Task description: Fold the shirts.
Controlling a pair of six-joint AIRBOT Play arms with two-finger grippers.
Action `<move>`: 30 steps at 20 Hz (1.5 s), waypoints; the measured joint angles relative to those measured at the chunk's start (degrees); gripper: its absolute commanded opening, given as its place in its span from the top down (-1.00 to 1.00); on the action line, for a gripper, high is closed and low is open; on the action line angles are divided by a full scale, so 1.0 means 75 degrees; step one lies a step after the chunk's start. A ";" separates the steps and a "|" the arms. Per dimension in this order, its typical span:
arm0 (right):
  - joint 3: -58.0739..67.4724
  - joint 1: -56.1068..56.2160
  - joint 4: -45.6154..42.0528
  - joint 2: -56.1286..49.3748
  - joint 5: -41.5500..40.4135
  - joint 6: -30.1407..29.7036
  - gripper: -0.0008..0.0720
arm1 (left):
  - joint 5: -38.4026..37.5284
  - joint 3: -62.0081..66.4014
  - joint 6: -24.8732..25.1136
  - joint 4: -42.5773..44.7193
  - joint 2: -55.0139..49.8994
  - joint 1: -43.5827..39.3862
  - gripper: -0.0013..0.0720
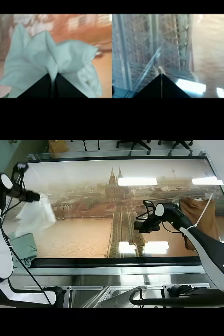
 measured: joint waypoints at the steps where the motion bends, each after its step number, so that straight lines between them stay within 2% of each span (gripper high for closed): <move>1: 0.0093 -0.0085 -0.0003 0.0105 0.0035 -0.0108 0.93 | -0.0207 0.0248 -0.0055 -0.0612 0.0239 -0.0309 0.93; 5: 0.0367 -0.0615 -0.0009 0.0781 0.0160 -0.0373 0.92 | -0.0868 0.0638 -0.0236 -0.2285 0.0892 -0.1606 0.92; 8: 0.0428 -0.1058 -0.0015 0.1341 0.0303 -0.0449 0.90 | -0.1075 0.0169 -0.0446 -0.2798 0.1026 -0.2734 0.92; 11: 0.0452 -0.1346 -0.0017 0.1687 0.0463 -0.0478 0.87 | -0.0746 -0.0726 -0.0574 -0.3022 0.0819 -0.3736 0.89; 13: 0.0455 -0.1431 -0.0015 0.1760 0.0554 -0.0484 -0.08 | -0.0431 -0.1189 -0.0679 -0.3095 0.0507 -0.4229 -0.63; 15: 0.0455 -0.1478 -0.0015 0.1763 0.0603 -0.0504 0.00 | -0.0391 -0.1343 -0.0839 -0.3127 0.0195 -0.4450 -0.68; 17: 0.0455 -0.1513 -0.0015 0.1740 0.0612 -0.0504 -0.02 | -0.0755 -0.1160 -0.1043 -0.3086 -0.0006 -0.4345 -0.68; 21: 0.0455 -0.1580 -0.0009 0.1524 0.0562 -0.0653 -0.02 | -0.1886 -0.0976 -0.1469 -0.3072 0.0149 -0.3453 -0.69; 24: 0.0458 -0.1603 0.0017 0.1096 0.0364 -0.0979 -0.02 | -0.2279 -0.2203 -0.1603 -0.3127 0.0915 -0.2786 -0.69; 27: 0.0475 -0.1609 0.0449 0.0522 -0.0254 -0.1457 -0.02 | -0.1833 -0.4497 -0.1614 -0.3520 0.1953 -0.2538 -0.69; 30: 0.0629 -0.1609 0.1649 -0.0236 -0.0764 -0.2334 -0.02 | -0.0466 -0.6962 -0.1233 -0.4747 0.2888 -0.2702 -0.69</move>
